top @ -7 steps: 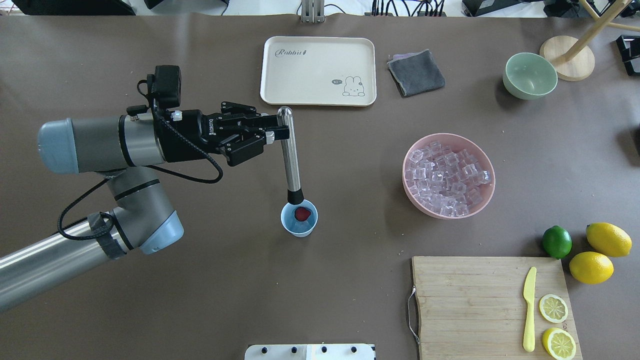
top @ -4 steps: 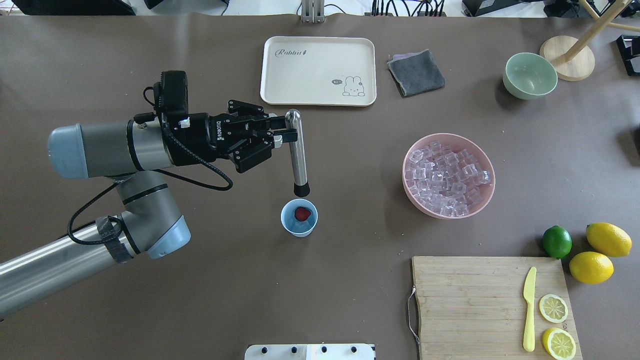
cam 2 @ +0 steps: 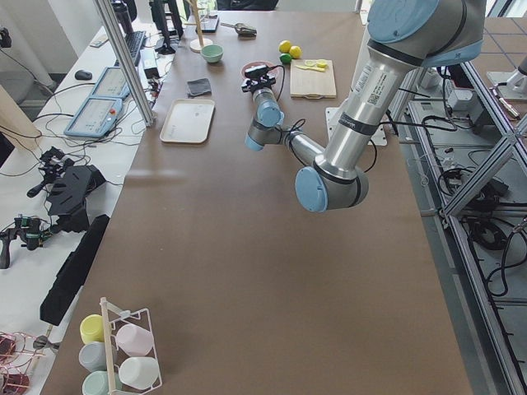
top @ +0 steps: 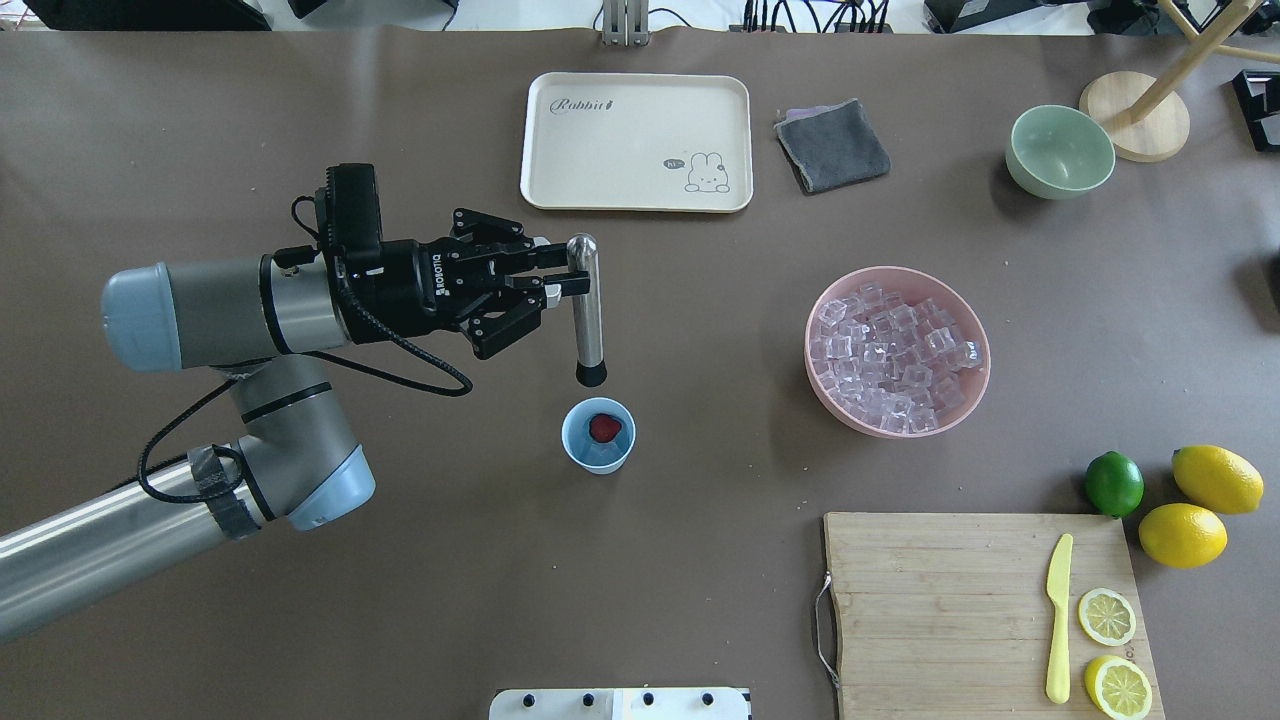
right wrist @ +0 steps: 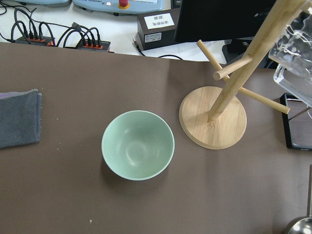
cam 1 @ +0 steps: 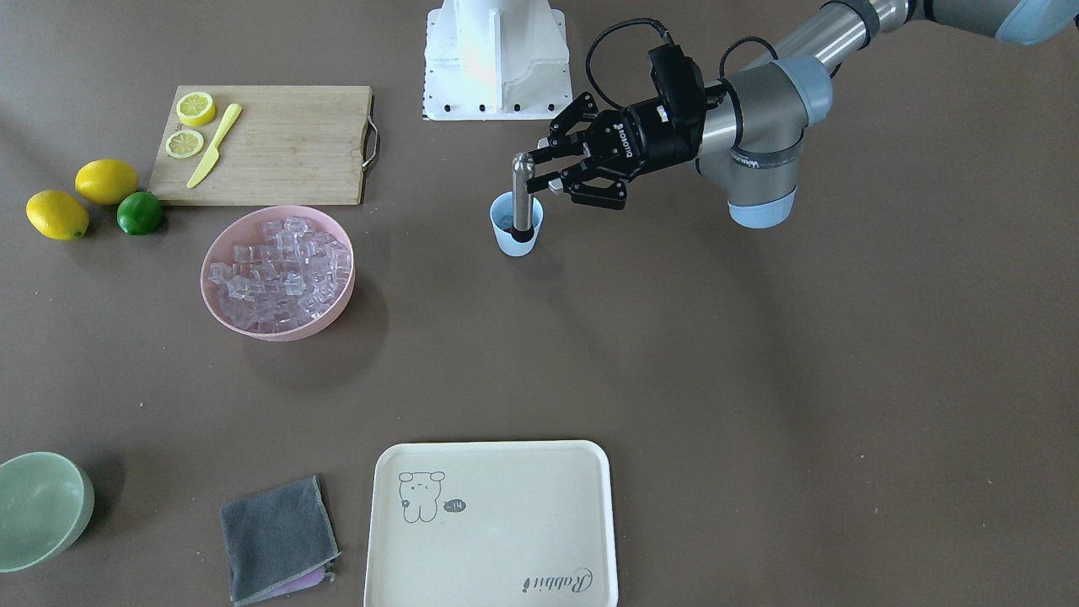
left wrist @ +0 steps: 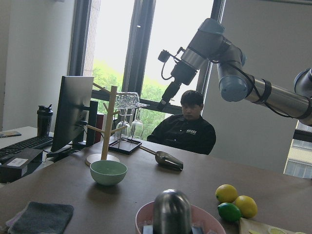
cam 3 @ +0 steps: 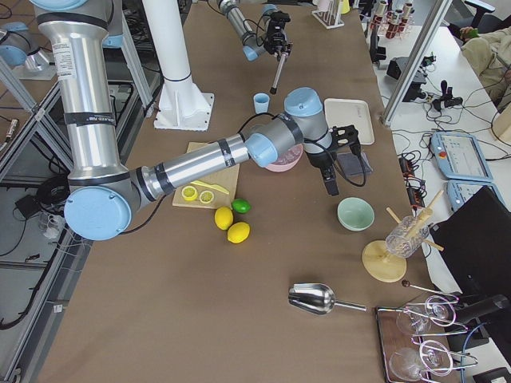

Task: Mash ice and strawberries in cup
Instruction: 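Lower the pestle into the blue cup with the left gripper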

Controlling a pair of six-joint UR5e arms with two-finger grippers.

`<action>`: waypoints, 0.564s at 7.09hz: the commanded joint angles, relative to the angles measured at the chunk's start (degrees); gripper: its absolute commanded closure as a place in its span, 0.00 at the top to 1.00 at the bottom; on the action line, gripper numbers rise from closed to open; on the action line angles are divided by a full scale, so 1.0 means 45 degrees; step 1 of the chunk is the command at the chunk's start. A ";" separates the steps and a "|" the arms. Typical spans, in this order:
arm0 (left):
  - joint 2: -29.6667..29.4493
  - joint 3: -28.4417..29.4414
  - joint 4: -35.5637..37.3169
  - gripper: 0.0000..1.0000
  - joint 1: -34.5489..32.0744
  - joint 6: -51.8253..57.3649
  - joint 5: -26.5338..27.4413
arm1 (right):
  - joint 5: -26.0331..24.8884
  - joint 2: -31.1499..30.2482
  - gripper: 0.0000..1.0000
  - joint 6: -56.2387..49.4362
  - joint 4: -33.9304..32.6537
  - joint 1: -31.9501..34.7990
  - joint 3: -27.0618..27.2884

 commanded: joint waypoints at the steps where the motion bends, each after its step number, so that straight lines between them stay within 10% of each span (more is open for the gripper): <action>1: 0.0480 -0.0577 -0.0006 0.00 0.0470 -0.0032 0.0168 | -0.0009 -0.0027 1.00 0.0016 0.0107 0.0000 -0.0007; 4: 0.0560 -0.0638 -0.0064 0.00 0.1313 0.0085 0.1144 | -0.0009 -0.0144 1.00 0.0016 0.0126 0.0000 0.0051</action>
